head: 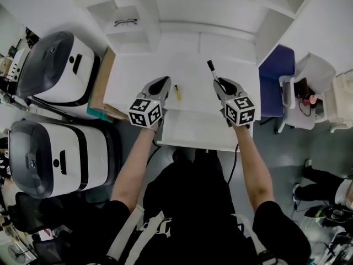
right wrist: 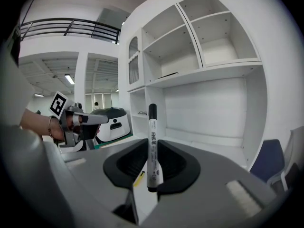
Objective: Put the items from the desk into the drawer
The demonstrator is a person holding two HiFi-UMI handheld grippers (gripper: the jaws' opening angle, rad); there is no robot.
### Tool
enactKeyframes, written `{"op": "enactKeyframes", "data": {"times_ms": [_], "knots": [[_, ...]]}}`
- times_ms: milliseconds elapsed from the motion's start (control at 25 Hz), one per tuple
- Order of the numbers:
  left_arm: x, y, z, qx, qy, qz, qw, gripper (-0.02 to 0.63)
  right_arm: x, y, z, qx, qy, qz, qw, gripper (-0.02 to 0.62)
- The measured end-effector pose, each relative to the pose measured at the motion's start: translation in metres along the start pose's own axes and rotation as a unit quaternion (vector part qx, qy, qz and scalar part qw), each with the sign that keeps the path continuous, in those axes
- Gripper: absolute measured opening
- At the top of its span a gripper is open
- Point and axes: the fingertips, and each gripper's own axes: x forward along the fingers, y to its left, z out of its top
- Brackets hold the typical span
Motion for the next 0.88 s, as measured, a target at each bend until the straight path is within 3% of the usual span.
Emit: {"op": "enactKeyframes", "data": {"times_ms": [880], "knots": [[-0.0020,-0.0015,0.0090,0.004,-0.001,-0.014,0.9999,0.000,-0.0074,0.0051,0.0085,0.003,-0.009,-0.003,1.000,0.067]]}}
